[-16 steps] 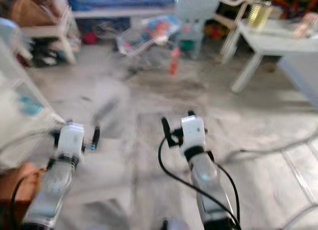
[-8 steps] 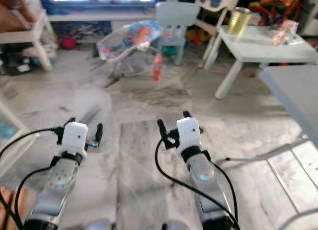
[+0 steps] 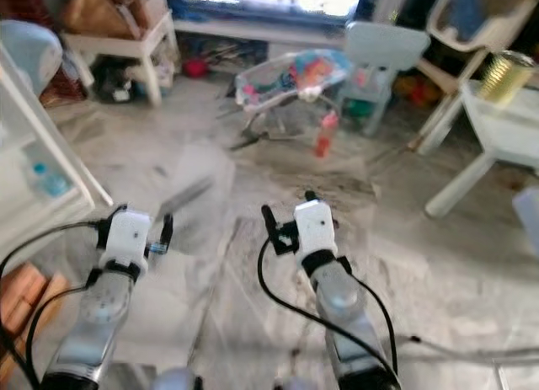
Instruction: Restocking fridge
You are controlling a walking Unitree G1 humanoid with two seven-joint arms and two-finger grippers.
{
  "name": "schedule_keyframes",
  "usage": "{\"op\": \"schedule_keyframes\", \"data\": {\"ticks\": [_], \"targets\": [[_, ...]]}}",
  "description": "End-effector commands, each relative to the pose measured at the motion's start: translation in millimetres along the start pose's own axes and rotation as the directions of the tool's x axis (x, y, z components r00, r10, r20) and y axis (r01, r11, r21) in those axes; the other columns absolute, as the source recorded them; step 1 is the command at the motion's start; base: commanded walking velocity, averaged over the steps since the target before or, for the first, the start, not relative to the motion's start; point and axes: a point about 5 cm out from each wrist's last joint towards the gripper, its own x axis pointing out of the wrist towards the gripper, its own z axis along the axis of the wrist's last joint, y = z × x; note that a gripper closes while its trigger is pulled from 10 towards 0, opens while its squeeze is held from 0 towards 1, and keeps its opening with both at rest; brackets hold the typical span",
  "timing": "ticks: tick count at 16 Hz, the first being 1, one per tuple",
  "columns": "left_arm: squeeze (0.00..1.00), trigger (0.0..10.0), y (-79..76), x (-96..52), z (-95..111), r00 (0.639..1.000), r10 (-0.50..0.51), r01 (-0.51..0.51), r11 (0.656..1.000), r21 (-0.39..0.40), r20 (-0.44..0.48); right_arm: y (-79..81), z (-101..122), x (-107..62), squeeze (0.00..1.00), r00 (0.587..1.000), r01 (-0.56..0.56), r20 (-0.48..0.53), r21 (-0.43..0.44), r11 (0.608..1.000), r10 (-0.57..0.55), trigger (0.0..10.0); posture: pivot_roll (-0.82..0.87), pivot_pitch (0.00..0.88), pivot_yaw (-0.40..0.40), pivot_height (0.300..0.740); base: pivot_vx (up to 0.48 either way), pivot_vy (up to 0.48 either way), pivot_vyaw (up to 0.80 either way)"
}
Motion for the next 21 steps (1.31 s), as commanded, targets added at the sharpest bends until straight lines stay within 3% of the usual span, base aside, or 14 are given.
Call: {"op": "schedule_keyframes", "data": {"ticks": [1, 6, 11, 14, 16, 17, 20, 21], "targets": [[0.0, 10.0, -8.8, 2.9, 4.0, 0.999, -0.032, 0.032, 0.999, -0.001, 0.01, -9.4, -1.1, -2.5, 0.0, 1.0, 0.027, -0.003, -0.012, 1.0, -0.027, 10.0, 0.1, 0.05, -0.036, 0.74, 0.296, -0.375, 0.8], [0.0, 10.0, -4.6, 8.1, 5.0, 1.0, -0.022, 0.022, 0.999, 0.029, -0.001, -26.0, -2.7, -0.9, 0.0, 0.992, 0.123, -0.016, -0.011, 0.992, -0.123, 10.0, 0.11, 0.038, -0.003, 0.74, 0.296, -0.375, 0.29], [0.0, 10.0, -5.4, 9.1, 6.4, 0.997, -0.077, 0.077, 0.996, 0.04, 0.006, -38.5, -5.9, -11.7, 0.0, 0.984, 0.175, -0.023, -0.063, 0.983, -0.177, 10.0, 0.05, 0.067, 0.052, 0.74, 0.0, 0.0, 0.0], [0.0, 10.0, -13.6, 12.6, 9.0, 0.991, -0.133, 0.132, 0.99, 0.043, 0.02, -45.1, -13.8, -21.3, 0.0, 0.947, 0.309, -0.037, -0.159, 0.938, -0.319, 10.0, 0.02, 0.079, 0.053, 0.74, 0.0, 0.0, 0.0], [0.0, 10.0, -14.2, 12.0, 10.6, 0.993, -0.119, 0.118, 0.992, 0.033, 0.026, -49.6, -13.4, -21.6, 0.0, 0.939, 0.331, -0.016, -0.22, 0.918, -0.343, 10.0, 0.03, 0.077, 0.025, 0.74, 0.0, 0.0, 0.0], [0.0, 10.0, -13.0, 9.4, 8.6, 0.995, -0.101, 0.101, 0.995, 0.015, 0.021, -49.1, -14.1, -21.3, 0.0, 0.95, 0.303, -0.023, -0.182, 0.935, -0.312, 10.0, 0.04, 0.078, 0.014, 0.74, 0.0, 0.0, 0.0], [0.0, 10.0, -3.2, -3.5, 3.1, 1.0, -0.028, 0.028, 0.999, -0.047, 0.007, -49.4, -11.5, -19.5, 0.0, 0.952, 0.297, -0.017, -0.178, 0.938, -0.304, 10.0, 0.06, 0.077, -0.007, 0.74, 0.0, 0.0, 0.0], [0.0, 10.0, 0.0, -8.4, 0.6, 1.0, -0.006, 0.006, 0.998, -0.057, 0.005, -47.0, -13.5, -19.2, 0.0, 0.961, 0.27, -0.033, -0.112, 0.956, -0.275, 10.0, 0.07, 0.069, -0.018, 0.74, 0.0, 0.0, 0.0]]}}
